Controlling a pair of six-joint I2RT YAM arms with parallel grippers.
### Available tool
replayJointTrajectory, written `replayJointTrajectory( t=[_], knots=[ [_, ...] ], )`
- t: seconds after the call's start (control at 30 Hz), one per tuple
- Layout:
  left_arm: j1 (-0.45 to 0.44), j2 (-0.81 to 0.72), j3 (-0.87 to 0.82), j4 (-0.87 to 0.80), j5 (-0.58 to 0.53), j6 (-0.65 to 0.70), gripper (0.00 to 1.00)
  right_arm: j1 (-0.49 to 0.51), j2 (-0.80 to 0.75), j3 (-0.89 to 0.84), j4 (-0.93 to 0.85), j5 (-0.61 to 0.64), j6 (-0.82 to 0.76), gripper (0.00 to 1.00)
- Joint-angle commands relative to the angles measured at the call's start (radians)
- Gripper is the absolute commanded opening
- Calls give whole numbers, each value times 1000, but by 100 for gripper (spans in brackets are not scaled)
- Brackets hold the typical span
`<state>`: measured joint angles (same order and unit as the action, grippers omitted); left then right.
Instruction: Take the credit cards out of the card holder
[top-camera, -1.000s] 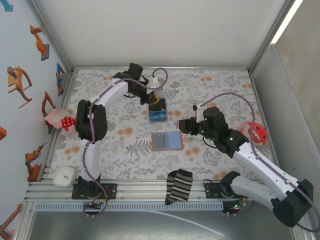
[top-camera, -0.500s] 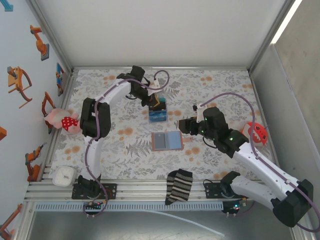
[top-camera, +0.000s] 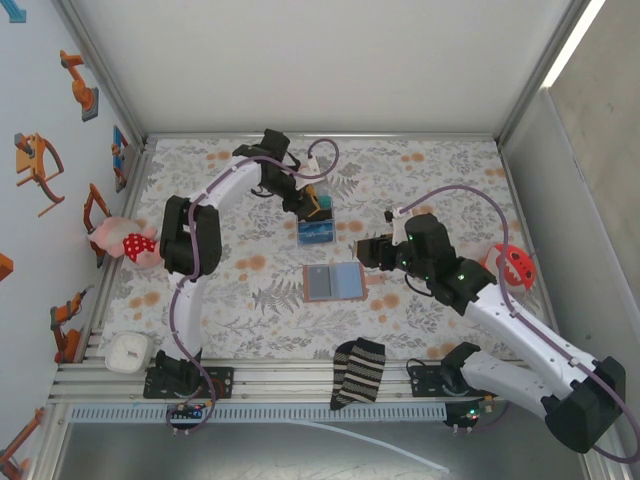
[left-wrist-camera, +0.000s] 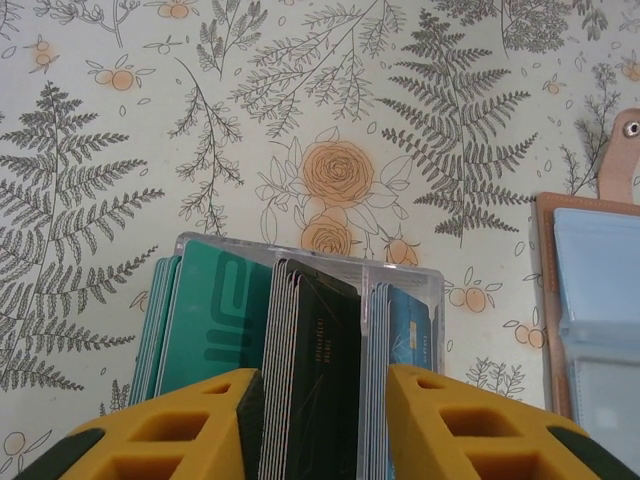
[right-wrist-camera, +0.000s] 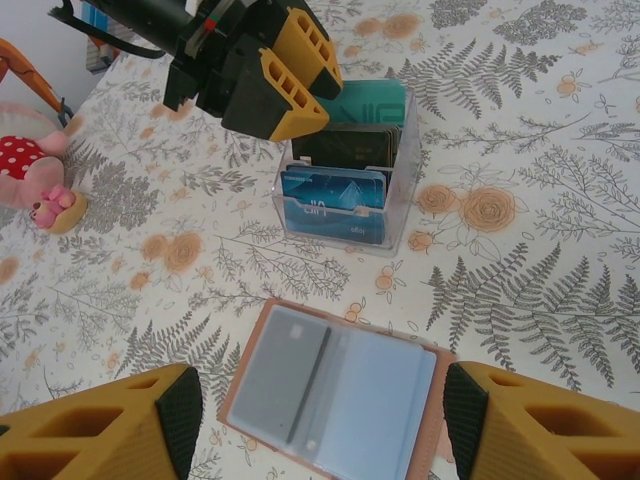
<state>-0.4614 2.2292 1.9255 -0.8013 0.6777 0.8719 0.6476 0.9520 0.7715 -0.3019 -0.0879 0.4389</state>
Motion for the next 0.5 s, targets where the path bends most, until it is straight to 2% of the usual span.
replayJointTrajectory(
  t=[0.0,0.07,0.2,0.4,0.43,0.47],
  knots=[
    [3,-112,-13,-27,40,-5,41,-1,17,1,7,-7,18,64],
    [2,-159,-47,-2,47,-25,46,-1,31,6,7,-18,19,64],
    [4,-263,-186,158,44,-111,58,0,53,11,8,-26,24,62],
    [5,-444,-408,443,-58,-355,80,0,70,11,-6,-19,38,62],
    [5,-471,-445,483,-75,-393,88,0,73,11,-9,-19,40,62],
    [5,-506,-481,525,-87,-424,92,0,74,11,-12,-18,44,62]
  ],
)
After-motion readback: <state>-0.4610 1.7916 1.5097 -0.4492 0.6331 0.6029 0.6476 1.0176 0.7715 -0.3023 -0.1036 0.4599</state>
